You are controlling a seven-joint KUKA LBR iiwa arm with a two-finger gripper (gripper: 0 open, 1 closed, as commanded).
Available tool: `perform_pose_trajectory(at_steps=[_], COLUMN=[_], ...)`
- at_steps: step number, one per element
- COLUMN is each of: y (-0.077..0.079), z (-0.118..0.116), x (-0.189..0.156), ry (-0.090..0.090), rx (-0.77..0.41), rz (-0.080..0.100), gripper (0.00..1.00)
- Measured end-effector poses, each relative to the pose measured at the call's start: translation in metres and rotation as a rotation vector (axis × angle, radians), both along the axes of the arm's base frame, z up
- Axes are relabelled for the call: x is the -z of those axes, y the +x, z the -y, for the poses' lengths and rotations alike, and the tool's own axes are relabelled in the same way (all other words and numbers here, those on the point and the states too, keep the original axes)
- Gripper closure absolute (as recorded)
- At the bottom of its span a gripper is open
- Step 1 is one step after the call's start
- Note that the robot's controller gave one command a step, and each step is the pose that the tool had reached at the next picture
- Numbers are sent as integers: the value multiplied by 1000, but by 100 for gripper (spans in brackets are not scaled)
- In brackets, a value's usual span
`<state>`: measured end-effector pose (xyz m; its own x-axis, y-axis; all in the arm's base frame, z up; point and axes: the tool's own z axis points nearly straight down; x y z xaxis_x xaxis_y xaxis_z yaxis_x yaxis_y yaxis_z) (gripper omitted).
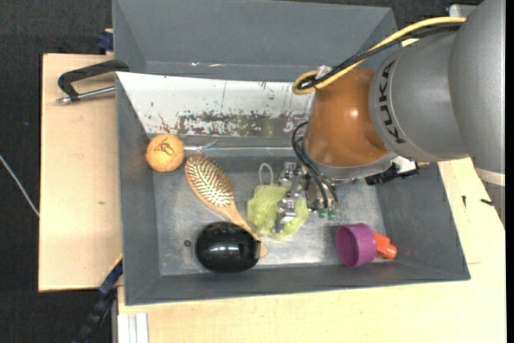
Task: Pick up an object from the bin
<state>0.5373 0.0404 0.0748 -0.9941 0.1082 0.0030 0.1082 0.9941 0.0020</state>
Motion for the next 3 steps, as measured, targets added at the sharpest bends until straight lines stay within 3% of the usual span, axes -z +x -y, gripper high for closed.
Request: perform_pose_trajectory(at_steps=[1,2,3], y=[-13,-17,0], z=[3,2,-11], x=[-39,-107,-119], ry=[-1,-2,0], rx=[18,34,35], rz=[-1,3,16], gripper=[100,100,100])
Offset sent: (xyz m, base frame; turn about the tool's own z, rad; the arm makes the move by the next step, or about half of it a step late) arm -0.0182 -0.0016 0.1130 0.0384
